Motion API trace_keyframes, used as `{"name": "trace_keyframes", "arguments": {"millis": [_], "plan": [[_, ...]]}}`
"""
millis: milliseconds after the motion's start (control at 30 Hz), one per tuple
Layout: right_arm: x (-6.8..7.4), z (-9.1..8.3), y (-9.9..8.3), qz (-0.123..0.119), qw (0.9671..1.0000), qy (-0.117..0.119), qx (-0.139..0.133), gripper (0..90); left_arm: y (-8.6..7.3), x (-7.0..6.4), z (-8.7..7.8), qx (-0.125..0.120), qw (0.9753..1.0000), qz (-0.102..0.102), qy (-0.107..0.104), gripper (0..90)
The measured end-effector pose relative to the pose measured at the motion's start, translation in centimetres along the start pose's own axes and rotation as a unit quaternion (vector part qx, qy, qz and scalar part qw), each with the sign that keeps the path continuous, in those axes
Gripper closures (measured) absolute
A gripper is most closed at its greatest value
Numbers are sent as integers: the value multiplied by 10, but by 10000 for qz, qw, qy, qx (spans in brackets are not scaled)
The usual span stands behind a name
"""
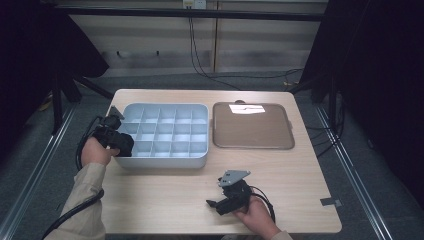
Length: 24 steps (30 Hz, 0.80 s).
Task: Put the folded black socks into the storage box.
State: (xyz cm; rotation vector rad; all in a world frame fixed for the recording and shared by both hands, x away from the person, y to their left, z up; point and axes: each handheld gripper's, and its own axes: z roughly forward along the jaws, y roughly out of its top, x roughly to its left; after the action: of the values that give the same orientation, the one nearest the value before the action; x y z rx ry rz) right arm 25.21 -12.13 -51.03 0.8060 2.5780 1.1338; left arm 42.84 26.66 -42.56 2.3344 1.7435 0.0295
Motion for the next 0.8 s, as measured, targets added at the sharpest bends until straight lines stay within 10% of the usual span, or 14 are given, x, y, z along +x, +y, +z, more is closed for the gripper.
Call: {"name": "trace_keyframes", "arguments": {"millis": [800], "plan": [[0,0,0,0,10000,4,1,151,5,-4,-10,25,9999,12,169,629]]}}
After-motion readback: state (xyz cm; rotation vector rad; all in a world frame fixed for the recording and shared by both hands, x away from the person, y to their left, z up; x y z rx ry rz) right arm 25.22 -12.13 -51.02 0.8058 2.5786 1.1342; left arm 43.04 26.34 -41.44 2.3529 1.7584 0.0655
